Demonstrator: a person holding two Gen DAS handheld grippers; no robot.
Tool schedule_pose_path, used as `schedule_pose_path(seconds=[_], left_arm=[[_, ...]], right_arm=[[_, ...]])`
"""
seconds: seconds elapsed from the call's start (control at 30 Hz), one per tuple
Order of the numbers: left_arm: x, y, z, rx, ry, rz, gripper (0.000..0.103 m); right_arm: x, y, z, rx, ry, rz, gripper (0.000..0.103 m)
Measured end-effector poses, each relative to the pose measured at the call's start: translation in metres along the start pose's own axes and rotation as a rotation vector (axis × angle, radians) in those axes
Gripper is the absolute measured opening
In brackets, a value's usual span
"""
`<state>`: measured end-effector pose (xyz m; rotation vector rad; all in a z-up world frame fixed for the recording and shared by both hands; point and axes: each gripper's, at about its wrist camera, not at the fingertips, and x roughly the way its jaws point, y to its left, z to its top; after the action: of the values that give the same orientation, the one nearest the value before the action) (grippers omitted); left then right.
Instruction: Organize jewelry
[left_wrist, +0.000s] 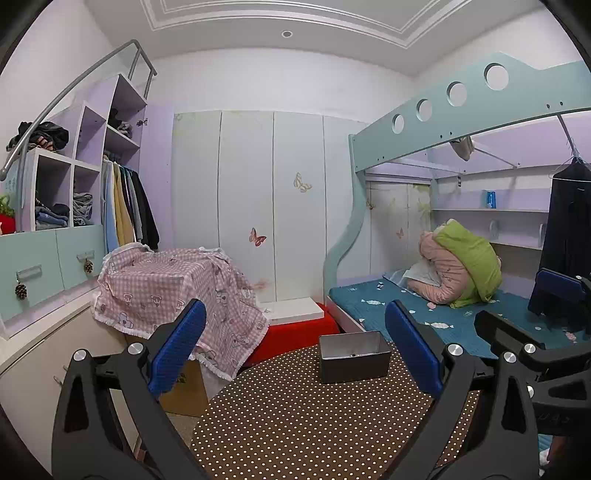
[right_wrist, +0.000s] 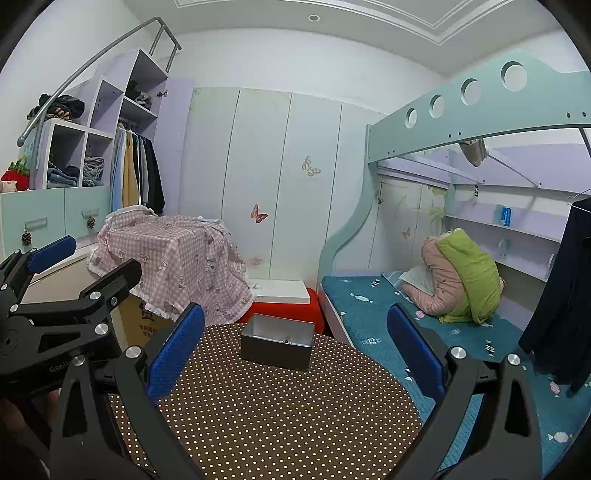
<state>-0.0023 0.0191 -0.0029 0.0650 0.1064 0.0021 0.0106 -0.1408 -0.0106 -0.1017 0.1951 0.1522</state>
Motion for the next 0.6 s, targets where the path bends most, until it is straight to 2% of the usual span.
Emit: schedule_pose_path(seconds=[0.6], left_arm=[[0.0006, -0.0014, -0.0016, 0.004, 0.000, -0.001, 0.097]], right_arm=[[-0.0010, -0.0030, -0.0051, 0.005, 0.004, -0.004, 0.095]])
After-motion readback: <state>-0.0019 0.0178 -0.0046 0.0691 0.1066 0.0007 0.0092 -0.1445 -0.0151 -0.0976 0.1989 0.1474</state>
